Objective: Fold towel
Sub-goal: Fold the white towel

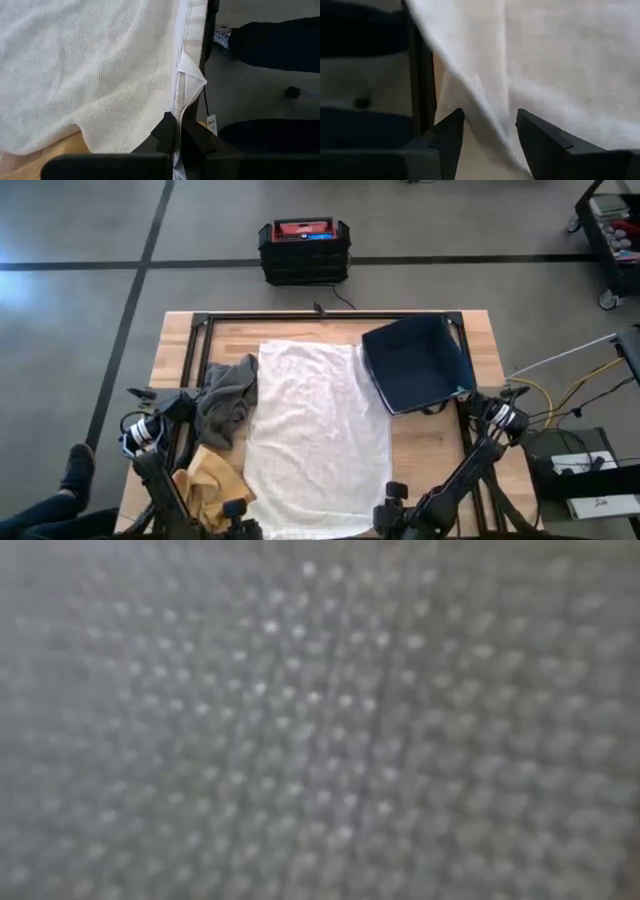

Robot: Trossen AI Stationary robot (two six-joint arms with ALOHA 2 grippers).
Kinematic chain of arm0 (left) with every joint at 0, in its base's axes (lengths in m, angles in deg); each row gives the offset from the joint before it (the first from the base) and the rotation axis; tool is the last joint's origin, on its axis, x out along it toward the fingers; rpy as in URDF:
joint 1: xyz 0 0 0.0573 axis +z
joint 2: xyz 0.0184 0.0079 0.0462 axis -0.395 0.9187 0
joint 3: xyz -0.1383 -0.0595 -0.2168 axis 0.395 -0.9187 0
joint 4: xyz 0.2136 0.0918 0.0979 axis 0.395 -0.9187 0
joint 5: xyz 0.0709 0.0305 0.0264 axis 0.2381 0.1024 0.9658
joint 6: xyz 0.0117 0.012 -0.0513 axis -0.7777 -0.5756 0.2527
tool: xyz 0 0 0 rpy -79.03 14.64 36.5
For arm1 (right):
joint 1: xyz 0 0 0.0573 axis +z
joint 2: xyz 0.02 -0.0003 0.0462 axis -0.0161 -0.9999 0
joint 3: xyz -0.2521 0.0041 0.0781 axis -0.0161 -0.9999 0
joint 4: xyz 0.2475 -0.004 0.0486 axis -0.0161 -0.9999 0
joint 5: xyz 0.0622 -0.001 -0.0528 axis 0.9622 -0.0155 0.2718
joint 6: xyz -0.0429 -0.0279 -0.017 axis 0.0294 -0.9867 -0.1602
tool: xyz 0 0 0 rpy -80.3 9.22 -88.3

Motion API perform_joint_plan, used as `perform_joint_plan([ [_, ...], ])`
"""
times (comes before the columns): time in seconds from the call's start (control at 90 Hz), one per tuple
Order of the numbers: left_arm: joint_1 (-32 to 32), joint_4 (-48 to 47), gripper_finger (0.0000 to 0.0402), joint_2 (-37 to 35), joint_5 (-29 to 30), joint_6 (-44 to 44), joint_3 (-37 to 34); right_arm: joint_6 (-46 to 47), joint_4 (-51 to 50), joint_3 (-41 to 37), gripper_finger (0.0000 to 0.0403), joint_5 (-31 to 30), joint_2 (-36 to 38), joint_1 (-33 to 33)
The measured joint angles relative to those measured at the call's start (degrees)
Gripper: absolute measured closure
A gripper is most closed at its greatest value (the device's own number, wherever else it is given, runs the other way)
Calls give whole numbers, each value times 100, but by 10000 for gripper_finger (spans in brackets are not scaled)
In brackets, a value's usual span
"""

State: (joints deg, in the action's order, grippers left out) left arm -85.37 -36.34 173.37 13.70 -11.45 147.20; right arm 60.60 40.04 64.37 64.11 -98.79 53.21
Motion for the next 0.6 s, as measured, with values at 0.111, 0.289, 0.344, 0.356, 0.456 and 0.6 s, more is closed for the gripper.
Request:
perform_joint_plan([
  [0.111, 2, 2, 401, 0, 2, 0, 0, -266, 7, 0, 324, 2, 83, 5],
  [0.289, 2, -24, 401, -1, 2, 0, 0, -410, -64, 2, 392, -16, 458, 7],
  [0.344, 2, -44, 401, -17, 2, 0, 0, -283, -114, 2, 388, 8, 540, 9],
  [0.356, 2, -46, 401, -24, 2, 1, 0, -265, -113, 2, 388, 20, 553, 9],
  [0.456, 0, -62, 401, -98, 2, 16, 49, -141, -99, 2, 398, 23, 727, 82],
  [0.6, -57, -213, 401, -184, -15, 20, 316, -227, -110, 2, 400, -10, 959, 206],
])
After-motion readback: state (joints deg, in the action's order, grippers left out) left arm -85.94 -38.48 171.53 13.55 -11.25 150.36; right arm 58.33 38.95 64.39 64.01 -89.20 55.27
